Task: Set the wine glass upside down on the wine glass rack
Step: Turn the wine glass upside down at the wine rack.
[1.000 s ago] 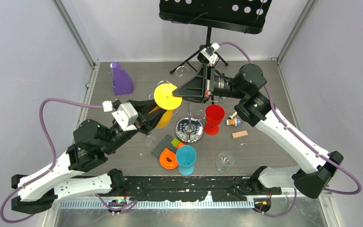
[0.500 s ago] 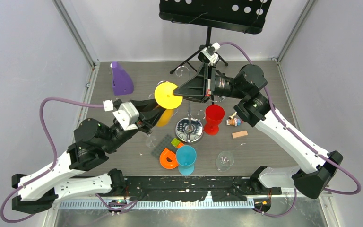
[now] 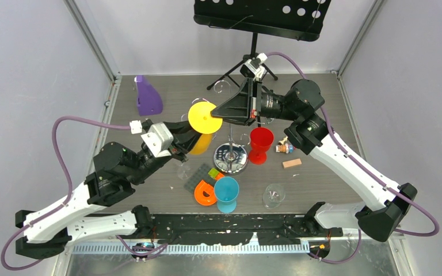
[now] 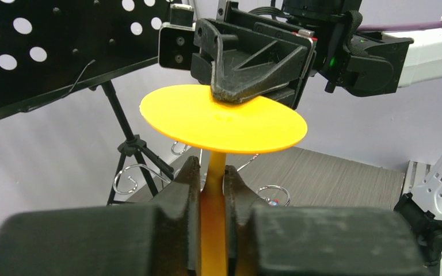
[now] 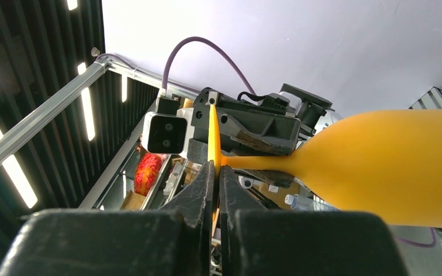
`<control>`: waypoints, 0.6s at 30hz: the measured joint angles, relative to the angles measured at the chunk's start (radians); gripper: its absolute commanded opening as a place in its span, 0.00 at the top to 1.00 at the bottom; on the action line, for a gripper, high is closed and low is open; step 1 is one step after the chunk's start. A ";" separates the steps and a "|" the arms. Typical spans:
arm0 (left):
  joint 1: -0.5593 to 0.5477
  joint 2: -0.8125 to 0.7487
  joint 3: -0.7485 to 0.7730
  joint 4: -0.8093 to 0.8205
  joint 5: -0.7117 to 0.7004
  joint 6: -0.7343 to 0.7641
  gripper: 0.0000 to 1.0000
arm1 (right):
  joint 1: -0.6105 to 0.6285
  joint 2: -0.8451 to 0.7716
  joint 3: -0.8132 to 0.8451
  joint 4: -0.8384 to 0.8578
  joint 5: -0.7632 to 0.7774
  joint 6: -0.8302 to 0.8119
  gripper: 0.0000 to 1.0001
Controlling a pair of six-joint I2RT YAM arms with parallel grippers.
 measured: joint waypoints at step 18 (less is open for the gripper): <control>0.000 -0.072 -0.032 -0.016 0.019 -0.031 1.00 | 0.000 0.000 -0.037 0.016 -0.005 0.004 0.95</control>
